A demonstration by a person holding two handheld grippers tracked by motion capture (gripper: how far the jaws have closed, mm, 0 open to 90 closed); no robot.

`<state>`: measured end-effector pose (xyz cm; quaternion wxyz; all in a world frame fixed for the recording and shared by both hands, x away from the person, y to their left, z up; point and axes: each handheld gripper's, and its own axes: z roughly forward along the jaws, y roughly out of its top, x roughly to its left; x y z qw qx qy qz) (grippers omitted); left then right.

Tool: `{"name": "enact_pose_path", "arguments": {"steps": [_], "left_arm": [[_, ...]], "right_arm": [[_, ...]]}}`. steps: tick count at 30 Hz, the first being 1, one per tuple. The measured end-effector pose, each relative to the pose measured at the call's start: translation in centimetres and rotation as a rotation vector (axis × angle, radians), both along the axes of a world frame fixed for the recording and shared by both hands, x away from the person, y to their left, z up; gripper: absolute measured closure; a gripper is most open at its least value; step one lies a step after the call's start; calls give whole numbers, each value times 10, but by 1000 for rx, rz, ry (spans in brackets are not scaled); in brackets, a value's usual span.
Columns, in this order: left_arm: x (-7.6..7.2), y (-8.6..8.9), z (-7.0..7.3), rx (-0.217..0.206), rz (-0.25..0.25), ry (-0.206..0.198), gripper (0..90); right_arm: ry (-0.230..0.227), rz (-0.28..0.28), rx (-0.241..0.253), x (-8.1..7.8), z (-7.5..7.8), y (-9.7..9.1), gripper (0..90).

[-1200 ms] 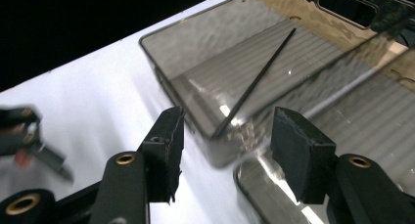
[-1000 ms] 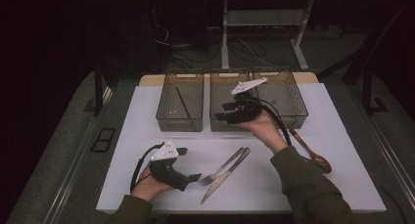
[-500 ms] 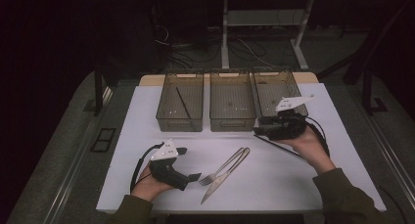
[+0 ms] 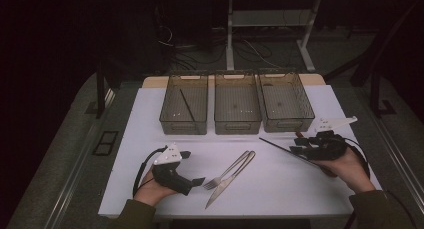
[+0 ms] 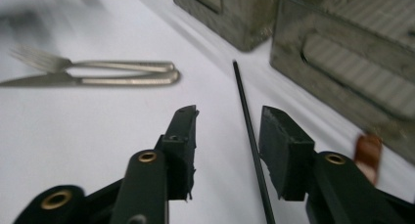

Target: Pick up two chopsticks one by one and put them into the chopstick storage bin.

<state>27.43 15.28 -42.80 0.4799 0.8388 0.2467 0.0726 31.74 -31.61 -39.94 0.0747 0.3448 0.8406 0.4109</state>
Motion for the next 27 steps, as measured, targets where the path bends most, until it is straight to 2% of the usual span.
{"name": "enact_pose_path", "arguments": {"steps": [5, 9, 19, 27], "left_arm": [[0, -1, 0, 6, -3, -1, 0], [-1, -1, -1, 5, -2, 2, 0], [-1, -1, -1, 8, -4, 2, 0], [0, -1, -1, 13, -5, 0, 0]], "right_arm": [[7, -12, -26, -5, -9, -18, 615], [24, -8, -47, -2, -17, -26, 658], [57, 30, -135, 3, -32, -27, 717], [62, 52, -169, 4, -37, -27, 736]]}}
